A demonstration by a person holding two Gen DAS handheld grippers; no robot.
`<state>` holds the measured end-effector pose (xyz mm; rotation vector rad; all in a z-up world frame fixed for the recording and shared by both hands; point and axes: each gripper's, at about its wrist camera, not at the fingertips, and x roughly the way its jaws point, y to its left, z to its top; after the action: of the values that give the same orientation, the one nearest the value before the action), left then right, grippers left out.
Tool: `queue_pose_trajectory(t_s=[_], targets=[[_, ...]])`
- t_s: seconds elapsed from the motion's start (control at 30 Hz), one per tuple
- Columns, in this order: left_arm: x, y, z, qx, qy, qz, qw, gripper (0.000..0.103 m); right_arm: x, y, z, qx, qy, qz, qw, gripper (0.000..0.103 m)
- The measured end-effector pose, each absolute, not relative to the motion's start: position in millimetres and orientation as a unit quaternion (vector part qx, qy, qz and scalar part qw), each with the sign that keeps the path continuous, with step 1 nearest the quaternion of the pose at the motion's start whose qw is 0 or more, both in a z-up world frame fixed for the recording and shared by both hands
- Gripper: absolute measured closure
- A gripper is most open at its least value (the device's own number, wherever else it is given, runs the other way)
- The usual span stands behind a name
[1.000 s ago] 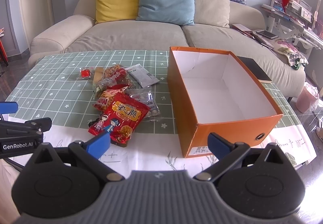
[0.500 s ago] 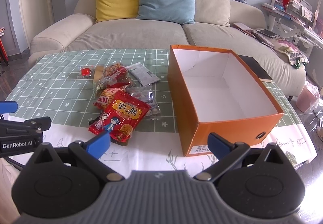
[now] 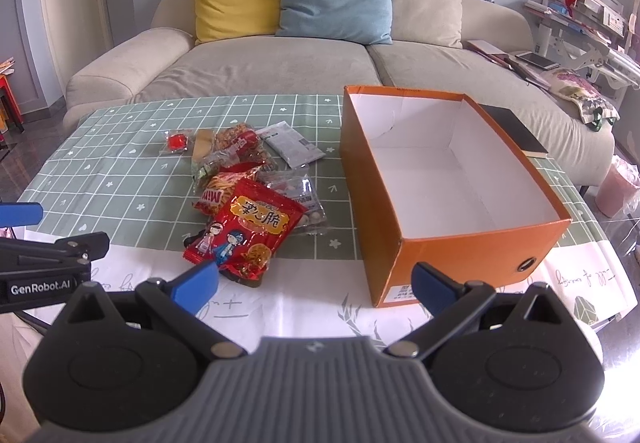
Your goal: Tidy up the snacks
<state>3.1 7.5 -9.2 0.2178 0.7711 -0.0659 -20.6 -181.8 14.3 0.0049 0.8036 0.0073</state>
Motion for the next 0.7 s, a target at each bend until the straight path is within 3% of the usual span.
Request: queue_pose_trajectory(t_s=[0.1, 0.3, 0.37, 0.53, 0.6, 0.7], targets=[[5, 12, -11, 0.096, 0.376, -0.037, 0.921, 0.008, -18, -183, 13, 0.01, 0.393, 0.013, 0.92, 0.004], [16, 25, -16, 0.029, 0.403, -0.081, 0.911, 0.025, -7, -180, 3, 0.02, 0.397, 0.038, 0.917, 0.004], [20, 28, -19, 0.012, 0.409, -0.102, 0.907, 0.04, -3, -178, -1, 0.023, 0.397, 0.049, 0.916, 0.004], [31, 28, -31, 0.001, 0.422, -0.121, 0.898, 0.063, 14, -167, -12, 0.017, 0.397, 0.056, 0.916, 0.01], [39, 30, -36, -0.008, 0.428, -0.116, 0.896, 0.063, 24, -166, -17, 0.035, 0.408, 0.062, 0.91, 0.011], [51, 35, -40, -0.028, 0.434, -0.098, 0.895, 0.041, 41, -165, -27, 0.068, 0.433, 0.067, 0.896, 0.011]])
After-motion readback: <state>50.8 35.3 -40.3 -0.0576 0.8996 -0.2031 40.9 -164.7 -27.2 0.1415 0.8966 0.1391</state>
